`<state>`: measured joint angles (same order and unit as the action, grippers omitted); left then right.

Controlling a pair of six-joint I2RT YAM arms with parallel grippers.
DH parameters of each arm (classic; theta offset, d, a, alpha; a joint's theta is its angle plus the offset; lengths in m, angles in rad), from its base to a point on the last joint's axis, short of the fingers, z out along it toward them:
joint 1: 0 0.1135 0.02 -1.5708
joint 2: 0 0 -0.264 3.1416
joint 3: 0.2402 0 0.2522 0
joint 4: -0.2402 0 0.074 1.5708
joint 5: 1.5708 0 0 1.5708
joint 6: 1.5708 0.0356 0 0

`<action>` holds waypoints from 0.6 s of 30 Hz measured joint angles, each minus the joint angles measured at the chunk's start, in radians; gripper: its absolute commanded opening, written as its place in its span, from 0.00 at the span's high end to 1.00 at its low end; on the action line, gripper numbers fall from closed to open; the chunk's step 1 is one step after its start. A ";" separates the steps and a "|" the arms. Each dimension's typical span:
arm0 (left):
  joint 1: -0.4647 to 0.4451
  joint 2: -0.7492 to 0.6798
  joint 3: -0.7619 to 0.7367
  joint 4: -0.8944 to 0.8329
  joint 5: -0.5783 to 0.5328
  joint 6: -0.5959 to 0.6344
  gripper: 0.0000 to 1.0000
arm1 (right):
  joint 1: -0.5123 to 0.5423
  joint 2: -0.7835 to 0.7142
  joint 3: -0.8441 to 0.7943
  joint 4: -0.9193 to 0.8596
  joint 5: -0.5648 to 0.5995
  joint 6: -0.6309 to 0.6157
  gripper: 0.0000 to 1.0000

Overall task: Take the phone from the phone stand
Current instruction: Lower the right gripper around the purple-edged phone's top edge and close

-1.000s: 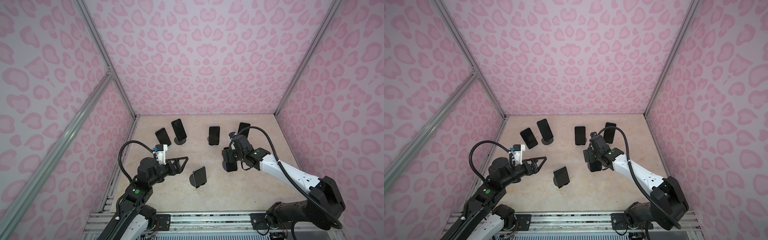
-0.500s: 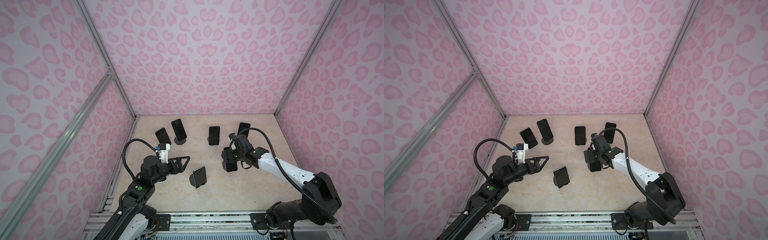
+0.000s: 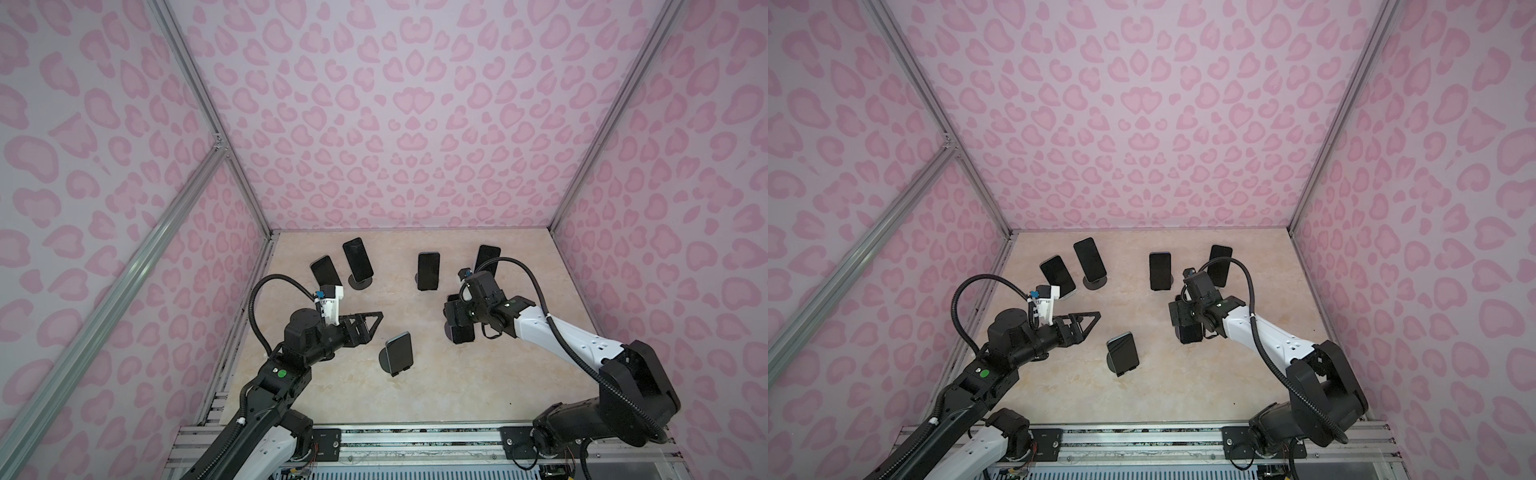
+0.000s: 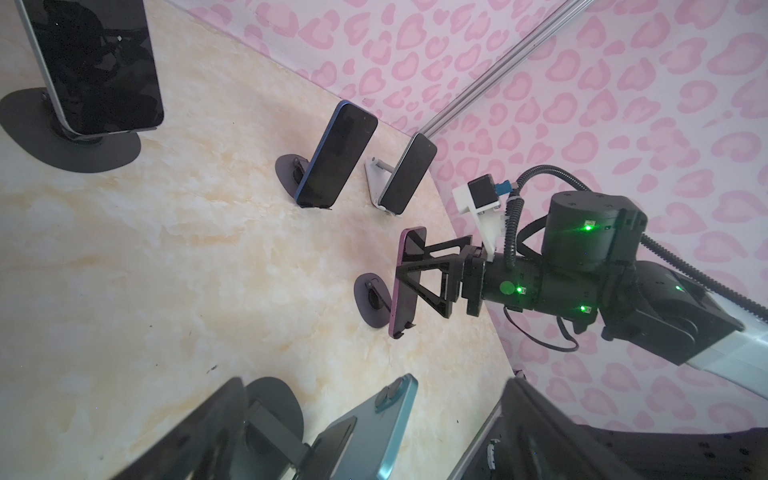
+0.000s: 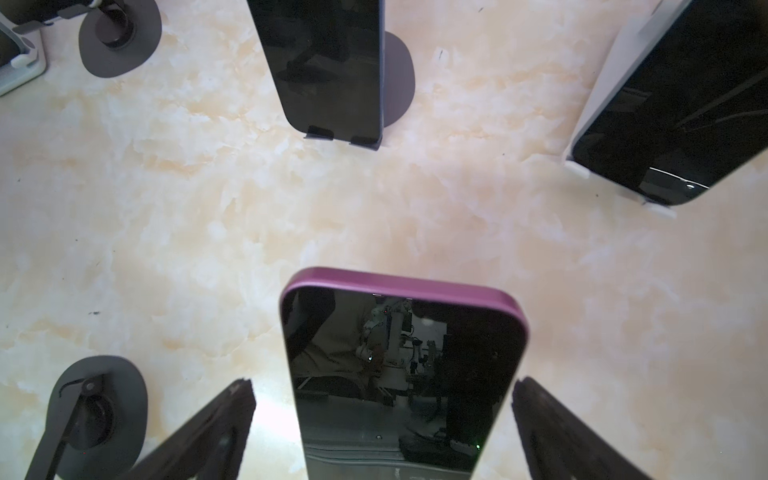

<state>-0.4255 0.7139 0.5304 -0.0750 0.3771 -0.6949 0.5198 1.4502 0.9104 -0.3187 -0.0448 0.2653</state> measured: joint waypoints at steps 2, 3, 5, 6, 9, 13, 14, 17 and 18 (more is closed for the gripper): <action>-0.002 0.005 0.000 0.000 0.000 0.000 0.00 | -0.001 0.008 0.000 0.006 -0.001 0.000 0.00; -0.002 0.006 0.000 0.000 0.000 0.000 0.00 | -0.001 0.010 0.000 0.006 -0.001 0.000 0.00; -0.002 0.005 0.000 0.000 -0.001 0.000 0.00 | -0.001 0.012 0.000 0.008 0.000 0.000 0.00; -0.003 0.003 0.000 0.000 -0.002 0.000 0.00 | -0.001 0.013 0.000 0.009 0.000 0.000 0.00; -0.003 0.000 0.000 0.000 -0.008 0.001 0.00 | -0.001 0.014 -0.003 0.021 0.004 0.000 0.03; -0.004 0.001 0.000 -0.001 -0.012 0.008 0.00 | -0.001 0.020 -0.019 0.038 0.014 0.000 0.08; -0.005 0.001 0.000 -0.001 -0.012 0.008 0.00 | -0.001 0.020 -0.023 0.039 0.016 0.000 0.08; -0.005 0.001 0.000 -0.001 -0.019 0.011 0.00 | -0.001 0.018 -0.032 0.048 0.018 0.000 0.11; -0.005 0.001 0.000 -0.001 -0.019 0.011 0.00 | -0.001 0.018 -0.034 0.048 0.017 0.001 0.11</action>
<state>-0.4305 0.7147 0.5304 -0.0761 0.3584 -0.6842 0.5190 1.4677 0.8761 -0.2710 -0.0277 0.2661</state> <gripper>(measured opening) 0.998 0.894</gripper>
